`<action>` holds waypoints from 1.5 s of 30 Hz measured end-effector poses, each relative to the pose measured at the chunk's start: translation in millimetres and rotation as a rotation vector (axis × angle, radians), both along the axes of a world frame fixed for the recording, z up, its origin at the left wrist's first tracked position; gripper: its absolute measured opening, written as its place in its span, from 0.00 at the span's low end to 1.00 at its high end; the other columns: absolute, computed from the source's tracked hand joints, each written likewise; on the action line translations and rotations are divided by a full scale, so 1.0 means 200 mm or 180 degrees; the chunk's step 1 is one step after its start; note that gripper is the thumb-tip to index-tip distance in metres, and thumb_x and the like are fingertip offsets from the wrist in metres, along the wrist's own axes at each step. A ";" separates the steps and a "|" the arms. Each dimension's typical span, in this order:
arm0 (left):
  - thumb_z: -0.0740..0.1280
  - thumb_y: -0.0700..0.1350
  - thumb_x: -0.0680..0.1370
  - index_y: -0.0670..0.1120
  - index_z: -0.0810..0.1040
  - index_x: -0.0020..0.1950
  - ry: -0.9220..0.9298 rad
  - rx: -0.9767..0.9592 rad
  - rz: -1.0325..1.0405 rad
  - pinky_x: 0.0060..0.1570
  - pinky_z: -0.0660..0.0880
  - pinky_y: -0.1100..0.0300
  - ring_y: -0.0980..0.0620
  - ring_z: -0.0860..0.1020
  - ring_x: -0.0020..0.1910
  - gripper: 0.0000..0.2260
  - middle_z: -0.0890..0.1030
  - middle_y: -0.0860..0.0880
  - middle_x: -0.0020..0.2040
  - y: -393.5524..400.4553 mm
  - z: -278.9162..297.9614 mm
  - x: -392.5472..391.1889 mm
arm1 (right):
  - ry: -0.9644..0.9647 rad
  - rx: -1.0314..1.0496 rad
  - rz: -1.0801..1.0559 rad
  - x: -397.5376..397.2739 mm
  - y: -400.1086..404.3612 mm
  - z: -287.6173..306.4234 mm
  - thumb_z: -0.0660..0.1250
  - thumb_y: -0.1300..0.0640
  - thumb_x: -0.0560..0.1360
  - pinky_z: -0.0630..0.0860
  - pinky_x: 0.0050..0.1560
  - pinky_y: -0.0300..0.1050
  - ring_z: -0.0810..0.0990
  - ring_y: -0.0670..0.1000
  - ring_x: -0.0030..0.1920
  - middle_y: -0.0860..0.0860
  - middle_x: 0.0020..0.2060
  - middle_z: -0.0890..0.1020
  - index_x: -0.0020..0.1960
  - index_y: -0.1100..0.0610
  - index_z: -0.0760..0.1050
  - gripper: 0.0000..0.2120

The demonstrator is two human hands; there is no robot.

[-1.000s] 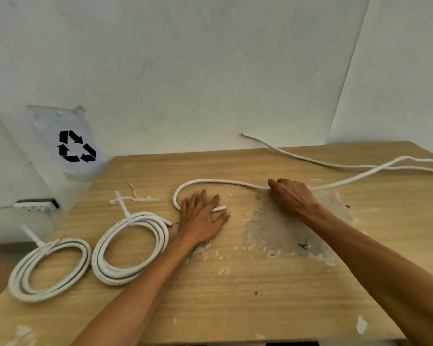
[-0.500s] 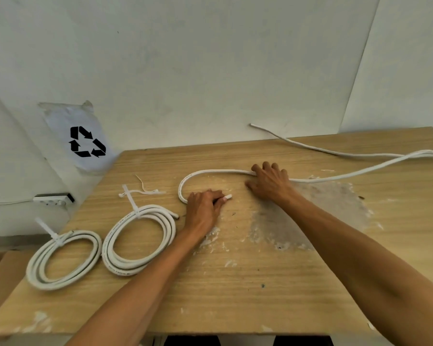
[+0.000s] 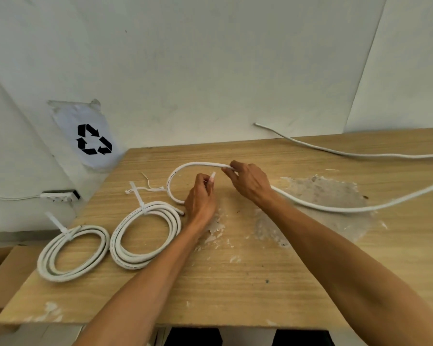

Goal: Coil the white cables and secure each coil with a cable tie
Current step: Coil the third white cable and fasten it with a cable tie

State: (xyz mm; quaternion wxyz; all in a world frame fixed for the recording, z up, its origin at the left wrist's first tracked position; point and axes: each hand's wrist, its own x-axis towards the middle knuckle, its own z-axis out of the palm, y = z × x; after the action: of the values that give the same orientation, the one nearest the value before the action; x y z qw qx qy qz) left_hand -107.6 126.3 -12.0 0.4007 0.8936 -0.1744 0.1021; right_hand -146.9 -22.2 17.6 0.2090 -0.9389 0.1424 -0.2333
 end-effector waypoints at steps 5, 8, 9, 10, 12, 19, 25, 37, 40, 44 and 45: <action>0.55 0.51 0.86 0.47 0.77 0.60 0.0622 -0.1112 -0.0439 0.52 0.75 0.52 0.49 0.78 0.49 0.14 0.80 0.51 0.49 -0.01 0.07 0.02 | -0.0067 0.0414 0.0111 -0.05 0.01 0.00 0.59 0.40 0.81 0.67 0.35 0.46 0.78 0.59 0.35 0.53 0.32 0.78 0.42 0.56 0.75 0.21; 0.56 0.49 0.86 0.46 0.81 0.54 0.1031 -0.1951 -0.0419 0.42 0.71 0.61 0.55 0.73 0.40 0.15 0.76 0.52 0.40 -0.05 0.15 0.05 | -0.0199 0.0791 0.0076 -0.07 0.01 0.02 0.60 0.41 0.81 0.66 0.32 0.44 0.75 0.53 0.32 0.50 0.30 0.77 0.40 0.54 0.75 0.20; 0.56 0.49 0.86 0.46 0.80 0.50 0.1239 -0.2315 -0.0327 0.37 0.69 0.63 0.56 0.71 0.35 0.15 0.74 0.53 0.36 -0.06 0.17 0.06 | -0.0290 0.0969 0.0023 -0.08 0.01 0.03 0.61 0.41 0.81 0.66 0.32 0.44 0.73 0.52 0.31 0.49 0.29 0.76 0.38 0.54 0.74 0.20; 0.56 0.49 0.86 0.46 0.78 0.47 0.1425 -0.2598 -0.0241 0.33 0.66 0.65 0.56 0.69 0.32 0.15 0.71 0.53 0.34 -0.08 0.20 0.07 | -0.0400 0.1144 -0.0047 -0.09 0.01 0.04 0.61 0.41 0.80 0.66 0.32 0.45 0.71 0.51 0.30 0.49 0.28 0.74 0.36 0.54 0.72 0.21; 0.55 0.48 0.86 0.46 0.76 0.44 0.1626 -0.2914 -0.0190 0.30 0.63 0.65 0.56 0.66 0.30 0.15 0.70 0.52 0.33 -0.10 0.22 0.08 | -0.0615 0.1382 -0.0172 -0.10 0.02 0.05 0.61 0.41 0.80 0.66 0.33 0.47 0.68 0.52 0.29 0.49 0.26 0.71 0.34 0.55 0.70 0.23; 0.55 0.53 0.86 0.45 0.79 0.46 0.1946 -0.2870 -0.0180 0.35 0.70 0.61 0.53 0.79 0.41 0.18 0.85 0.49 0.46 -0.19 0.25 0.05 | -0.0989 0.1526 -0.0356 -0.17 0.11 0.09 0.60 0.41 0.80 0.64 0.31 0.45 0.67 0.48 0.27 0.47 0.25 0.70 0.34 0.52 0.69 0.21; 0.53 0.47 0.87 0.36 0.76 0.53 0.3261 -0.4230 -0.0674 0.53 0.79 0.56 0.46 0.83 0.46 0.18 0.84 0.40 0.48 -0.18 0.31 0.10 | -0.1150 0.0700 -0.0211 -0.21 0.18 0.05 0.57 0.44 0.83 0.70 0.30 0.46 0.73 0.48 0.27 0.46 0.27 0.74 0.44 0.50 0.74 0.15; 0.56 0.48 0.85 0.43 0.74 0.38 0.4292 -0.5158 -0.1856 0.21 0.61 0.65 0.57 0.61 0.19 0.19 0.63 0.53 0.24 -0.05 0.29 0.08 | -0.1128 -0.0521 0.0362 -0.30 0.15 -0.11 0.66 0.37 0.75 0.68 0.26 0.43 0.70 0.50 0.28 0.52 0.44 0.73 0.48 0.57 0.73 0.22; 0.56 0.51 0.85 0.44 0.71 0.37 0.4084 -0.4735 -0.1713 0.20 0.59 0.64 0.57 0.59 0.18 0.19 0.61 0.53 0.23 0.00 0.27 0.07 | -0.0878 -0.0539 0.0402 -0.33 0.11 -0.10 0.70 0.34 0.70 0.69 0.29 0.45 0.73 0.51 0.30 0.51 0.48 0.75 0.52 0.58 0.72 0.28; 0.54 0.52 0.85 0.46 0.68 0.38 0.3753 -0.4418 -0.1438 0.21 0.59 0.63 0.57 0.59 0.19 0.19 0.61 0.54 0.24 0.11 0.20 0.12 | 0.0048 -0.0576 0.0247 -0.40 -0.03 -0.06 0.64 0.27 0.69 0.76 0.39 0.47 0.80 0.54 0.37 0.51 0.46 0.82 0.67 0.52 0.64 0.38; 0.53 0.52 0.86 0.46 0.68 0.38 0.3697 -0.4321 -0.1428 0.21 0.60 0.63 0.57 0.59 0.19 0.19 0.61 0.54 0.24 0.15 0.18 0.14 | 0.0253 -0.0687 0.0280 -0.41 -0.06 -0.06 0.62 0.26 0.70 0.77 0.41 0.48 0.82 0.56 0.39 0.53 0.43 0.83 0.69 0.51 0.64 0.38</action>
State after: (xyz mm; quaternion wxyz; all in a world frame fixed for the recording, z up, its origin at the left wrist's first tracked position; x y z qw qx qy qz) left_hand -80.0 156.2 24.1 0.8742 0.3230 -0.0177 -0.3622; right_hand -228.0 -34.6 6.0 0.1111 -0.9698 0.0833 -0.2004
